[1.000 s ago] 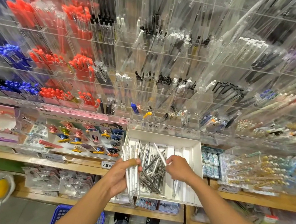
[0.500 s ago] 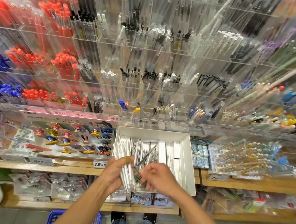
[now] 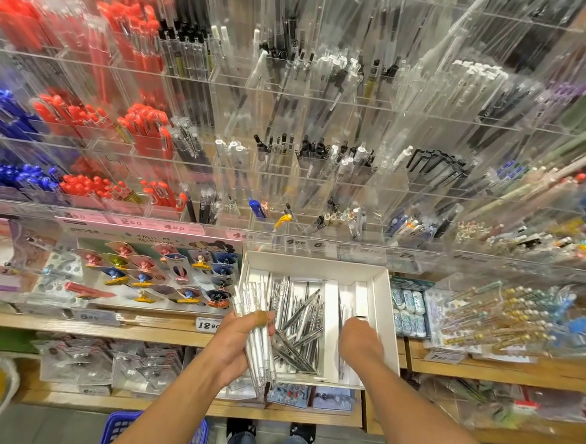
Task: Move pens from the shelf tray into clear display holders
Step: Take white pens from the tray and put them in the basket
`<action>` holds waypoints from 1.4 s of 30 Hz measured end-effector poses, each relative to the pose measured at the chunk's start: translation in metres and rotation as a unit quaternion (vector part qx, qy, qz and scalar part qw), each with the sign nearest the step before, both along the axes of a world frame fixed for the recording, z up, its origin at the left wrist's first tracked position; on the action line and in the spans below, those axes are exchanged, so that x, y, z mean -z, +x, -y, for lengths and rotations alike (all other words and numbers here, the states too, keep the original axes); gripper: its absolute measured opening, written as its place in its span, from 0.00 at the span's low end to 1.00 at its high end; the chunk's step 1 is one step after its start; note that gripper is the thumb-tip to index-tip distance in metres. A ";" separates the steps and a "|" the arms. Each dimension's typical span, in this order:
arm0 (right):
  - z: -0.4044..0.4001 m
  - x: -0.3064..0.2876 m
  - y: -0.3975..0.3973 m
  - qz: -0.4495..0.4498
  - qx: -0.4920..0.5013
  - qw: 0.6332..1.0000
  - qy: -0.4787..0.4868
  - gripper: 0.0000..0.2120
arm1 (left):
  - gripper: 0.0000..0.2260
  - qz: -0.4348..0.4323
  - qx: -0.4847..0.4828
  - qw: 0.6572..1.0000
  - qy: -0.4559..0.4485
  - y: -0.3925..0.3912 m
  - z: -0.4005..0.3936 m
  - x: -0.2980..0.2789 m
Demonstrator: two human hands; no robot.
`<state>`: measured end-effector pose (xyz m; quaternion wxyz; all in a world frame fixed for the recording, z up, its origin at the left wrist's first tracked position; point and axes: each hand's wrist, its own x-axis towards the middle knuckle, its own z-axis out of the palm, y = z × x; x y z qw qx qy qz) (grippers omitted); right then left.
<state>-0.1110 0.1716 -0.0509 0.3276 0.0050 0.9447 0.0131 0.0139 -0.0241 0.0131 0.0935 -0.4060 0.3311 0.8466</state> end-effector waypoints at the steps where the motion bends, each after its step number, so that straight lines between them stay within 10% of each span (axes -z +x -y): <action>1: 0.001 0.000 0.000 0.001 0.004 1.000 0.002 0.13 | 0.28 0.000 0.001 1.000 -0.003 0.001 0.000 0.000; 16: -0.002 -0.014 0.005 -0.043 0.040 0.997 -0.050 0.06 | 0.32 0.004 0.024 1.000 -0.009 0.003 0.006 -0.001; 28: -0.004 -0.058 0.008 0.101 0.117 0.905 -0.395 0.14 | 0.32 -0.033 0.013 0.999 -0.024 0.014 0.000 -0.025; 42: 0.041 -0.100 0.078 0.218 -0.158 0.837 -0.477 0.08 | 0.17 -0.043 -0.248 0.967 -0.048 0.164 -0.038 -0.027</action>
